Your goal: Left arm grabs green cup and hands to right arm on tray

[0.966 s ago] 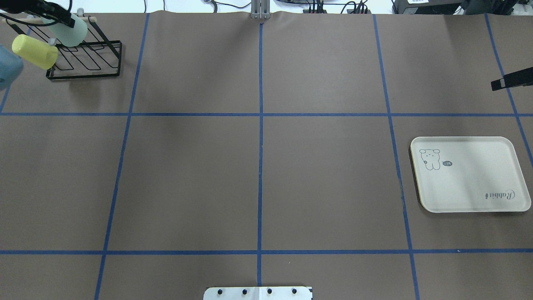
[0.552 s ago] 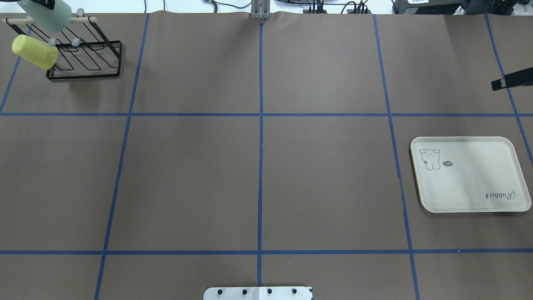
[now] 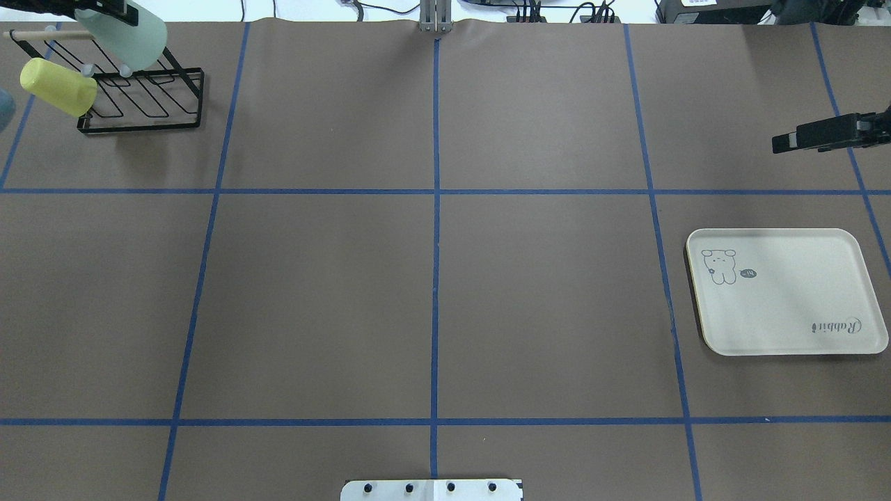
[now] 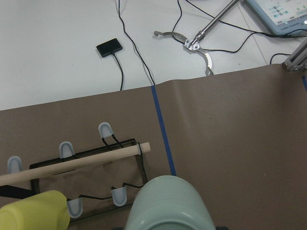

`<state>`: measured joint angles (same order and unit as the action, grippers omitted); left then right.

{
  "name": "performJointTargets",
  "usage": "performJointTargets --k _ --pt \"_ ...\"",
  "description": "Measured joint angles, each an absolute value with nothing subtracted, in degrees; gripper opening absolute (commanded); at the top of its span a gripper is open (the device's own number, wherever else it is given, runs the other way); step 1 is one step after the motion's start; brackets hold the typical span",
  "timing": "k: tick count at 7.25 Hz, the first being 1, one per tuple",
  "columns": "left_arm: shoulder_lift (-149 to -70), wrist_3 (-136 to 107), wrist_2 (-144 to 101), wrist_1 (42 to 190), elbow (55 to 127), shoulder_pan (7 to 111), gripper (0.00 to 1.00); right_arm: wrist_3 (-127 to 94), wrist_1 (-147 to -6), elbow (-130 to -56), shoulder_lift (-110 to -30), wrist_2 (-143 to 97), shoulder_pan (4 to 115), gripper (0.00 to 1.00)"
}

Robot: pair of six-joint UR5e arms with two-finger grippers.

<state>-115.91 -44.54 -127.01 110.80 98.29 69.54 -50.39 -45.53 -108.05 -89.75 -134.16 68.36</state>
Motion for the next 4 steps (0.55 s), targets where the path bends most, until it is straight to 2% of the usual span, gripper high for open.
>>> performJointTargets --k 4 --pt "-118.25 -64.18 -126.92 114.25 106.56 59.28 0.03 -79.43 -15.55 -107.42 -87.59 -124.65 57.33 0.99"
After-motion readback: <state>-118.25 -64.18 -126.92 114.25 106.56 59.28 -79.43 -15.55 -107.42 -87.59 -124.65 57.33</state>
